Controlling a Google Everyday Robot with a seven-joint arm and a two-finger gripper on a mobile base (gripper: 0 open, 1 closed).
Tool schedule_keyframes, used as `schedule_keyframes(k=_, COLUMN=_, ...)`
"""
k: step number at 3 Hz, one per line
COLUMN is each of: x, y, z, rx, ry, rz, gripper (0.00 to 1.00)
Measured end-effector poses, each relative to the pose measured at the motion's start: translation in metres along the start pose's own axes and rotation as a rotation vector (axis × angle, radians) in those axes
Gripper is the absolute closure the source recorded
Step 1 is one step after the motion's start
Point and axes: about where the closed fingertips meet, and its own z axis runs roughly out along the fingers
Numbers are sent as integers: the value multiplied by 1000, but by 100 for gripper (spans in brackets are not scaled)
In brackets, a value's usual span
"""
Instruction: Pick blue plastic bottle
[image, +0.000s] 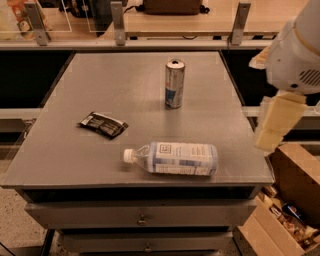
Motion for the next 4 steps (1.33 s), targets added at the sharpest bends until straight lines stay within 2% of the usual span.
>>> schedule_keyframes(k=2, x=-69, y=38, z=60, rx=-92, ry=21, rz=-161, gripper=0)
schedule_keyframes(k=3, x=-95, y=57, z=95, rx=-160, ry=37, rz=-211, gripper=0)
schedule_keyframes(k=4, x=-108, y=70, z=121, rx=-219, ry=60, rz=-227, gripper=0)
